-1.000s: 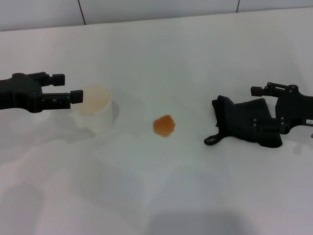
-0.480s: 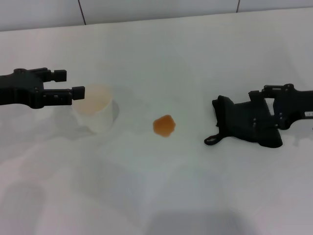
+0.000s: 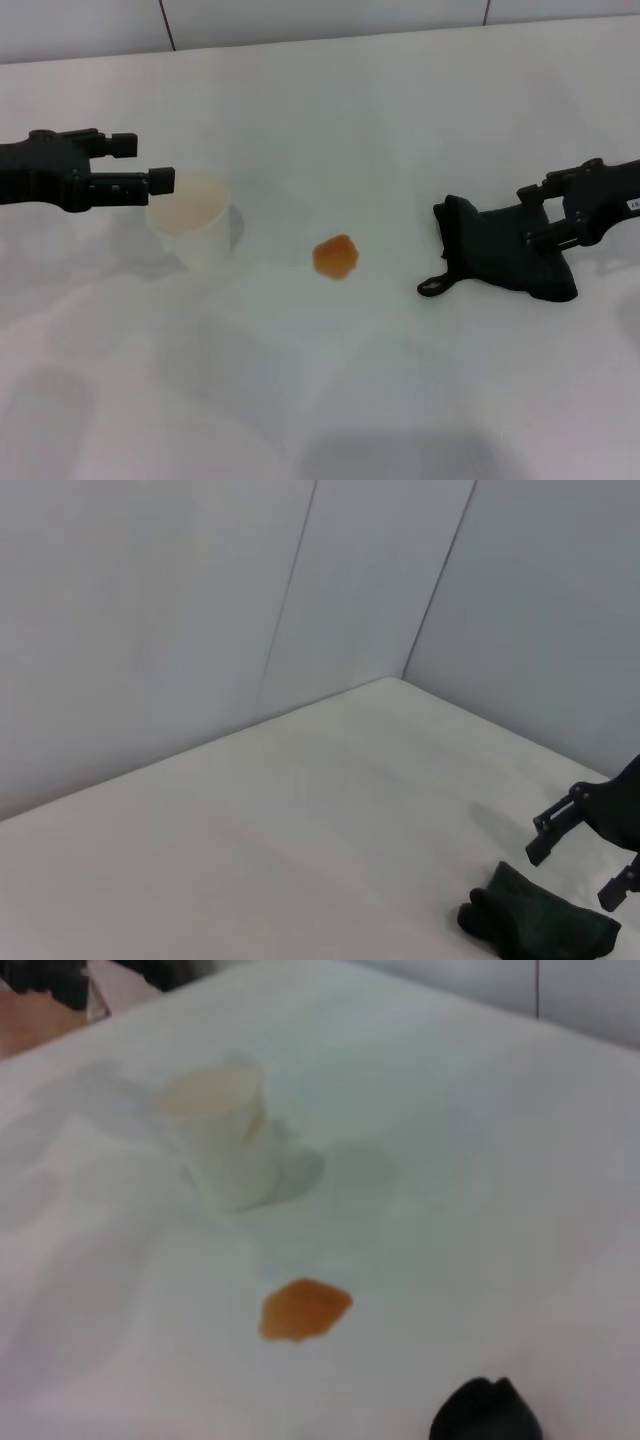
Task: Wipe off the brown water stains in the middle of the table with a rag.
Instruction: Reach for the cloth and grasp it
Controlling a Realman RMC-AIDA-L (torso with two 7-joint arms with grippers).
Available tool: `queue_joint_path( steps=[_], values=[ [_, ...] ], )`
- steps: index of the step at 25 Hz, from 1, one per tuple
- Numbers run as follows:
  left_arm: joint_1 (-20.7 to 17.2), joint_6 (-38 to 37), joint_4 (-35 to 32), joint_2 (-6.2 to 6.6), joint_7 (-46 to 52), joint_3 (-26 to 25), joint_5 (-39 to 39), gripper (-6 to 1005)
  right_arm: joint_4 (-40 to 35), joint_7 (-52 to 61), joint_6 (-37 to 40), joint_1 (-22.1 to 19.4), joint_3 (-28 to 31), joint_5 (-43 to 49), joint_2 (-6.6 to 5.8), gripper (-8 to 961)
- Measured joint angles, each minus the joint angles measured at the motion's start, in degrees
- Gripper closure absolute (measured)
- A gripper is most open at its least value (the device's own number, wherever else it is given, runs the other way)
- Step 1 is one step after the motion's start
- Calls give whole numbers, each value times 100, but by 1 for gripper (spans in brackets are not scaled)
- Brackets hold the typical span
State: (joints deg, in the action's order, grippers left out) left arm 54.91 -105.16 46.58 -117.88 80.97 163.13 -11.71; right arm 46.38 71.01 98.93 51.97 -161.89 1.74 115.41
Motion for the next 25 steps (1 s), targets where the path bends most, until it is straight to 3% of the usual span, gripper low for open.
queue_joint_path(
  steps=[7,25],
  values=[
    [132,-13,0,11,26,0,61,125,-35,393,-30,358,7,727,33,116],
    [165,-25,0,-14,72,0,67,125,-715,778,-964,399,8,822,13,116]
  ],
)
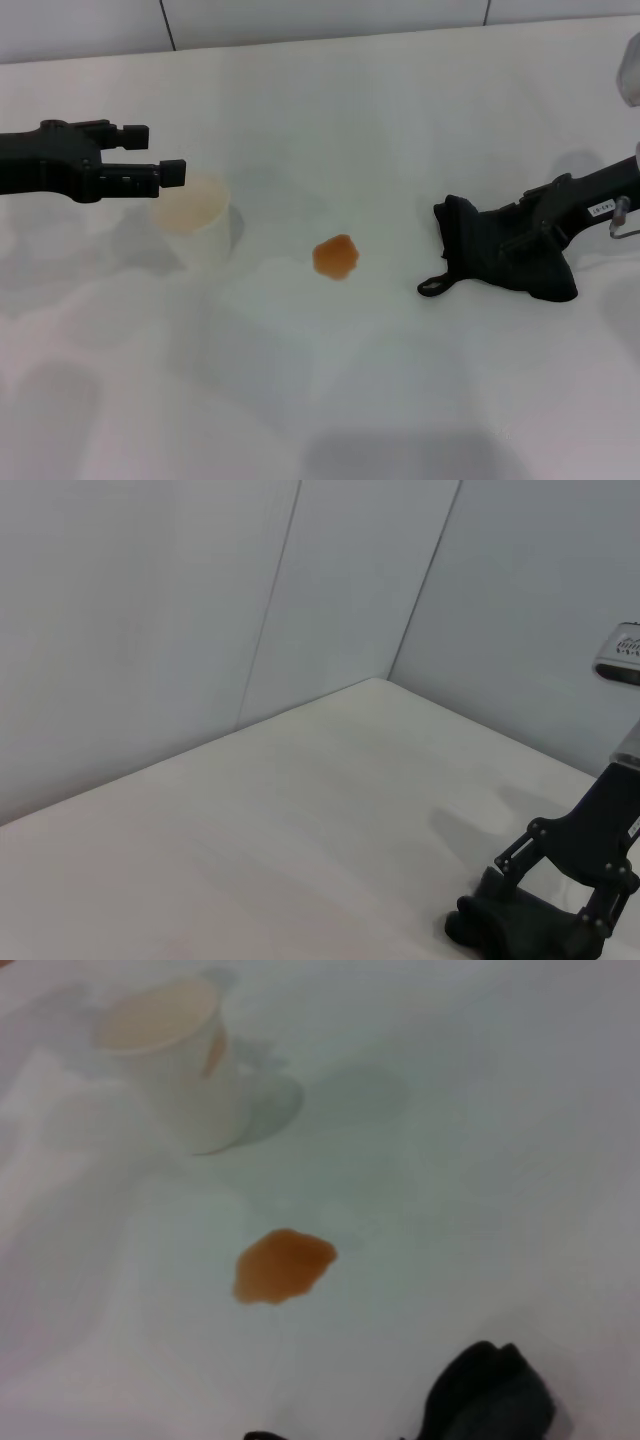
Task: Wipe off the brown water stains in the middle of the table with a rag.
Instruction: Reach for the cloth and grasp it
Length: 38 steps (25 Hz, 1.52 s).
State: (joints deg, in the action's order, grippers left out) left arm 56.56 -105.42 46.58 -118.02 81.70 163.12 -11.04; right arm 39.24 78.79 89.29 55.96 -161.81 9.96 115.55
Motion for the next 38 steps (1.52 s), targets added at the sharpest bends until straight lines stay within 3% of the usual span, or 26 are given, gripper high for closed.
queue_joint_path(
  steps=[19,30,38],
  values=[
    [48,28,0,-2,8,0,0,125,-60,77,-145,17,0,50,1,158],
    [56,30,0,-10,13,0,4,125,-404,139,-527,46,4,185,-8,365],
    [63,31,0,-1,10,0,6,125,-491,219,-586,124,-1,302,-7,441]
  ],
)
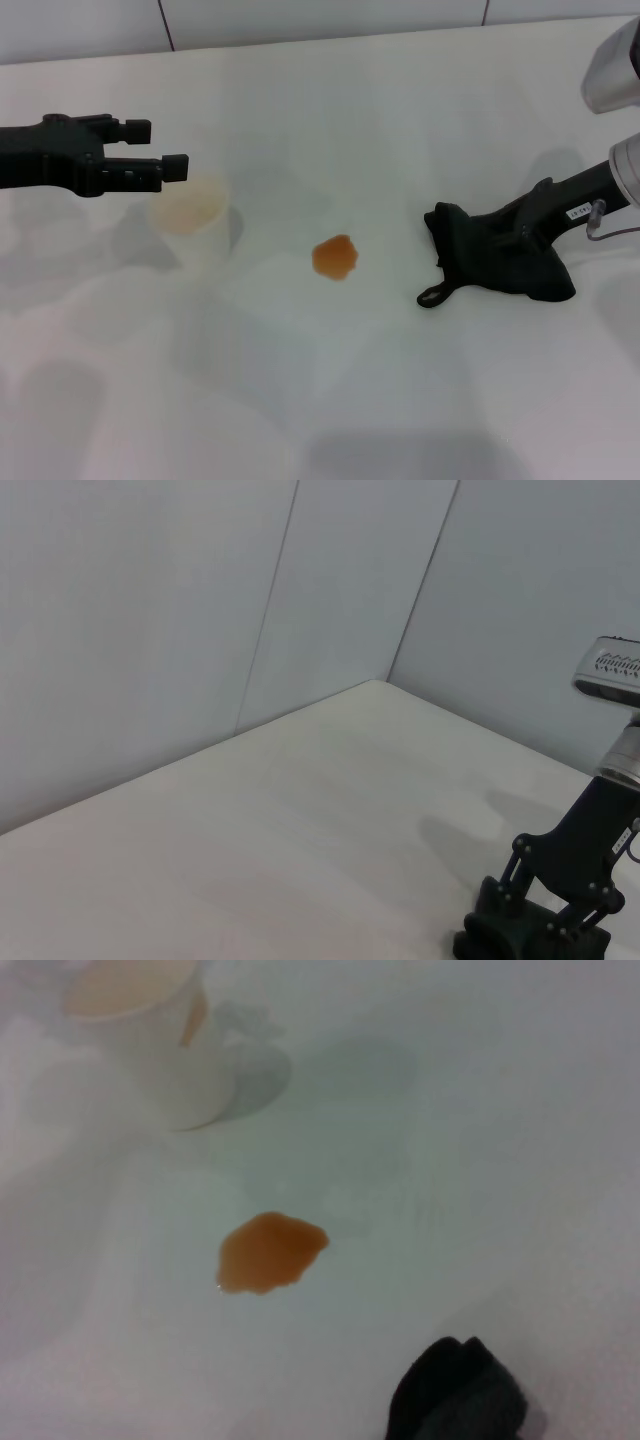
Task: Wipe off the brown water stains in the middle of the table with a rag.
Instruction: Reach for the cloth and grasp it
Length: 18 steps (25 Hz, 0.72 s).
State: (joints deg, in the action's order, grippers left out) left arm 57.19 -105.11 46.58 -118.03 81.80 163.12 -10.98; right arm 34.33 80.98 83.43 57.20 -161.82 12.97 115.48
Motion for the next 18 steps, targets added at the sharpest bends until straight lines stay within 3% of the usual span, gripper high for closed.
queue_joint_path(
  steps=[5,11,18],
  values=[
    [10,5,0,-1,-4,0,0,125,4,49,4,62,-1,89,15,615],
    [11,8,0,-1,-1,0,0,125,76,169,230,89,-2,26,-19,679],
    [12,8,8,-13,1,0,39,125,324,220,538,97,-3,-13,-26,682]
  ],
)
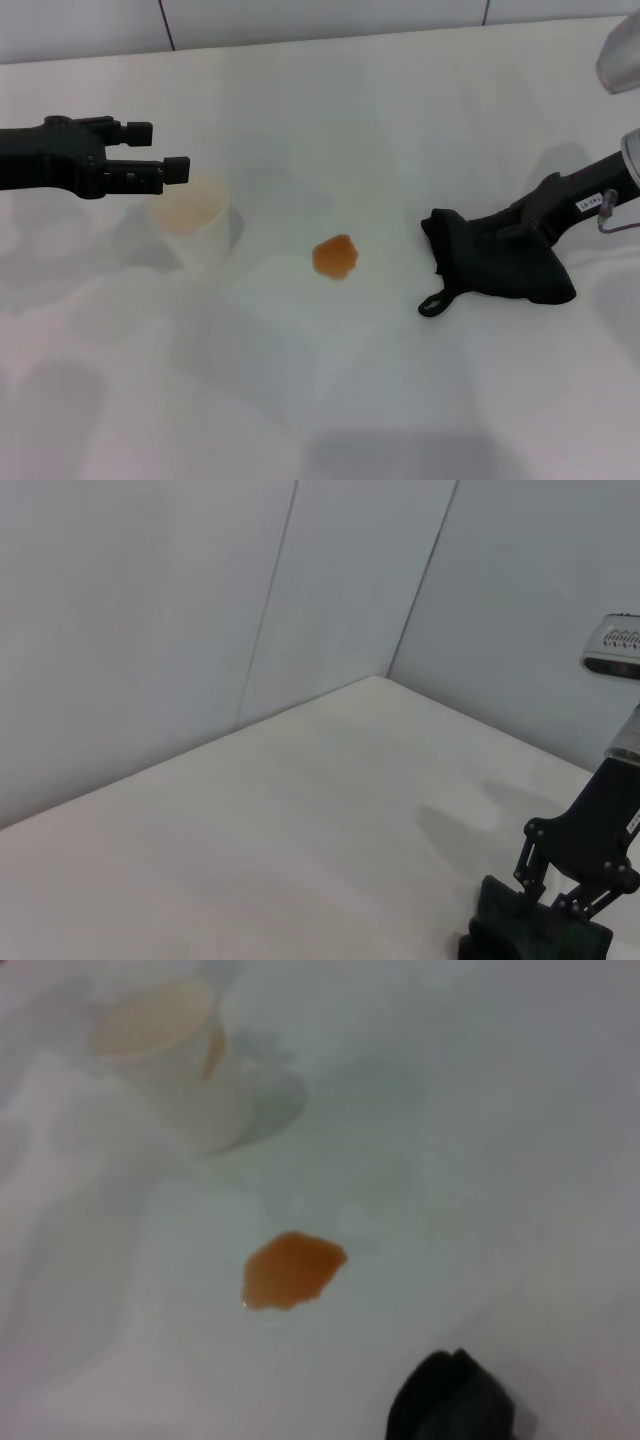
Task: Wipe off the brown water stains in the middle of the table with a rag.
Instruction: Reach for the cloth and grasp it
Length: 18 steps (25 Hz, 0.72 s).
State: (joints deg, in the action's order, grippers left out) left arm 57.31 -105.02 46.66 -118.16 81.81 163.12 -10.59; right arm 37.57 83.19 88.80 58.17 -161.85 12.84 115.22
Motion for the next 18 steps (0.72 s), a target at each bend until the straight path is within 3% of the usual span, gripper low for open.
queue_joint_path(
  steps=[18],
  values=[
    [73,-14,2,-7,10,0,-3,124,-50,-42,-169,-69,5,103,18,722]
  ],
)
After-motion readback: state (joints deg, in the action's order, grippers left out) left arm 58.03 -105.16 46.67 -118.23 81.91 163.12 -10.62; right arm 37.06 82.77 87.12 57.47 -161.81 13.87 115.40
